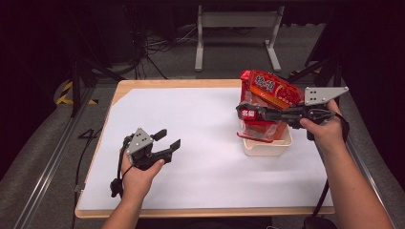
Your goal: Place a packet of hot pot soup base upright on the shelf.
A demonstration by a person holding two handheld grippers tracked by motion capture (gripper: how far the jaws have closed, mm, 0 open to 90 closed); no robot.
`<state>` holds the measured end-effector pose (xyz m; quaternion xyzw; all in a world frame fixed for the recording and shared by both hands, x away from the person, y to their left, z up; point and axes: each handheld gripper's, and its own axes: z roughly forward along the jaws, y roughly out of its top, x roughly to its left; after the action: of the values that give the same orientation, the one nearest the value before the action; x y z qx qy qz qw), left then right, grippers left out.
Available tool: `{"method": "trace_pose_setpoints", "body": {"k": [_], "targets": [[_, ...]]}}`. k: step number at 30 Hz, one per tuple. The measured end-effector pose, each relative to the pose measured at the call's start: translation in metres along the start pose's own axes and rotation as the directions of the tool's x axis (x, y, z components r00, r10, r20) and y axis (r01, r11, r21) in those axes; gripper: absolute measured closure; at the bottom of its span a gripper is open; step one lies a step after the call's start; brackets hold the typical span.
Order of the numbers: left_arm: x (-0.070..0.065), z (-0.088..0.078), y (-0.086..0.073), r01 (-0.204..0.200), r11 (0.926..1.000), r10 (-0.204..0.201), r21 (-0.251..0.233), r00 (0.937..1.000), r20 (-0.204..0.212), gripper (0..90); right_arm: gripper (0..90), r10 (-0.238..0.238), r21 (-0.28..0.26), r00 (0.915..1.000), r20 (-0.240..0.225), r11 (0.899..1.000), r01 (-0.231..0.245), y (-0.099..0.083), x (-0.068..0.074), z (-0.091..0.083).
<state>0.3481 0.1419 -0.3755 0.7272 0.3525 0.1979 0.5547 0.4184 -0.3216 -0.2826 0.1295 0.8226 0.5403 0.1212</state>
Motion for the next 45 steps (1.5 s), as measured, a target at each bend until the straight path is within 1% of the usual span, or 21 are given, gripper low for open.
{"method": "trace_pose_setpoints", "body": {"k": [6,12,18,24,31,32,35,37,39,45], "targets": [[0.001,0.001,0.0,-0.002,1.0,0.002,-0.005,1.0,0.0,37.1,89.7,0.01,0.01,0.9999,-0.011,1.0,-0.01,-0.004,0.001,0.001],[0.001,0.003,0.001,-0.001,1.0,0.001,-0.001,1.0,0.006,36.6,89.6,0.026,0.043,0.9996,-0.009,0.999,-0.025,-0.01,0.0,-0.004],[0.0,0.006,0.001,-0.001,1.0,0.001,-0.002,1.0,0.009,35.7,89.6,0.038,0.065,0.9993,0.004,0.997,-0.038,-0.016,0.0,-0.01],[0.0,0.009,0.001,-0.002,1.0,0.002,0.001,0.9999,0.013,34.8,89.5,0.041,0.088,0.999,0.019,0.995,-0.043,-0.021,-0.001,-0.015],[0.002,0.008,0.001,0.004,1.0,-0.004,-0.006,1.0,0.008,34.1,89.4,0.051,0.11,0.9984,0.024,0.992,-0.054,-0.029,0.0,-0.013],[0.002,0.007,0.001,0.01,0.9999,-0.01,-0.003,0.9999,0.008,34.1,89.4,0.051,0.11,0.9984,0.024,0.992,-0.054,-0.029,0.0,-0.013],[0.003,0.007,0.002,0.014,0.9999,-0.014,-0.009,0.9999,0.007,33.4,87.2,0.054,0.123,0.998,0.034,0.991,-0.057,-0.033,0.001,-0.011],[0.004,0.006,0.002,0.018,0.9998,-0.018,-0.009,0.9998,0.006,33.0,79.4,0.046,0.147,0.9973,0.058,0.988,-0.054,-0.035,0.002,-0.012],[0.004,0.006,0.002,0.015,0.9998,-0.015,-0.01,0.9999,0.004,32.8,78.6,0.034,0.163,0.9966,0.075,0.986,-0.046,-0.036,0.003,-0.015],[0.003,0.007,0.002,0.02,0.9997,-0.02,-0.011,0.9998,0.008,32.6,77.6,0.035,0.191,0.9937,0.106,0.98,-0.055,-0.039,0.003,-0.02]]}}
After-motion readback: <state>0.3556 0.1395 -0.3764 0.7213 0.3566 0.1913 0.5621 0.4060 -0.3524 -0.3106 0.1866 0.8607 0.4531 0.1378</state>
